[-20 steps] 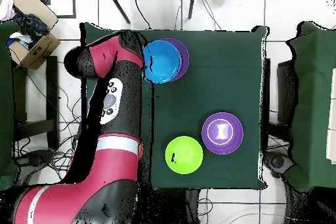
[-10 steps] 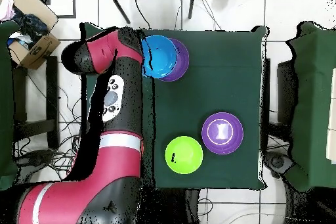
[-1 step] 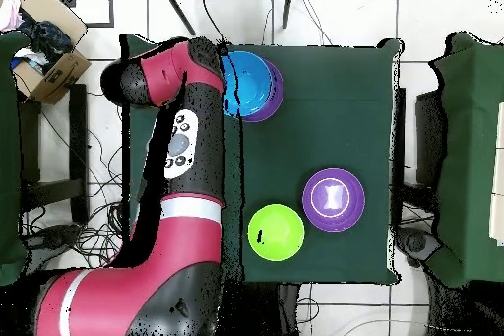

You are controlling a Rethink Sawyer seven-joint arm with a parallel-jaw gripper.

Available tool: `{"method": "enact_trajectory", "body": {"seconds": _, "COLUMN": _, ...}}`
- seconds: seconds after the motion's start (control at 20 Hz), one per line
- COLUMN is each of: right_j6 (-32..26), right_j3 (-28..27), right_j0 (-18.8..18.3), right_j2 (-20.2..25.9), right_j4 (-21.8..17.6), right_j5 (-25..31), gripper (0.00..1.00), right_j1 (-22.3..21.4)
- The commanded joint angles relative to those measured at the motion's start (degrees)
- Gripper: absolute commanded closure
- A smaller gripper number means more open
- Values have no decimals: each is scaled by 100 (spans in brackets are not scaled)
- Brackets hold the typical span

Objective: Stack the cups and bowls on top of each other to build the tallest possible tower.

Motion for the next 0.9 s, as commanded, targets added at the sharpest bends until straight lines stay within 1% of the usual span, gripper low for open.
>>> {"method": "enact_trajectory", "body": {"seconds": 0.05, "right_j6": -1227, "right_j3": 52, "right_j0": -154, "right_j2": 687, "right_j4": -247, "right_j5": 77, "gripper": 100, "right_j1": 99}}
{"method": "enact_trajectory", "body": {"seconds": 0.7, "right_j6": -1098, "right_j3": 46, "right_j0": -125, "right_j2": 610, "right_j4": -318, "right_j5": -16, "gripper": 100, "right_j1": 102}}
{"method": "enact_trajectory", "body": {"seconds": 0.75, "right_j6": -1095, "right_j3": 95, "right_j0": -128, "right_j2": 614, "right_j4": -318, "right_j5": -57, "gripper": 0, "right_j1": 81}}
{"method": "enact_trajectory", "body": {"seconds": 0.9, "right_j6": -1170, "right_j3": 152, "right_j0": -138, "right_j2": 648, "right_j4": -314, "right_j5": -80, "gripper": 0, "right_j1": 52}}
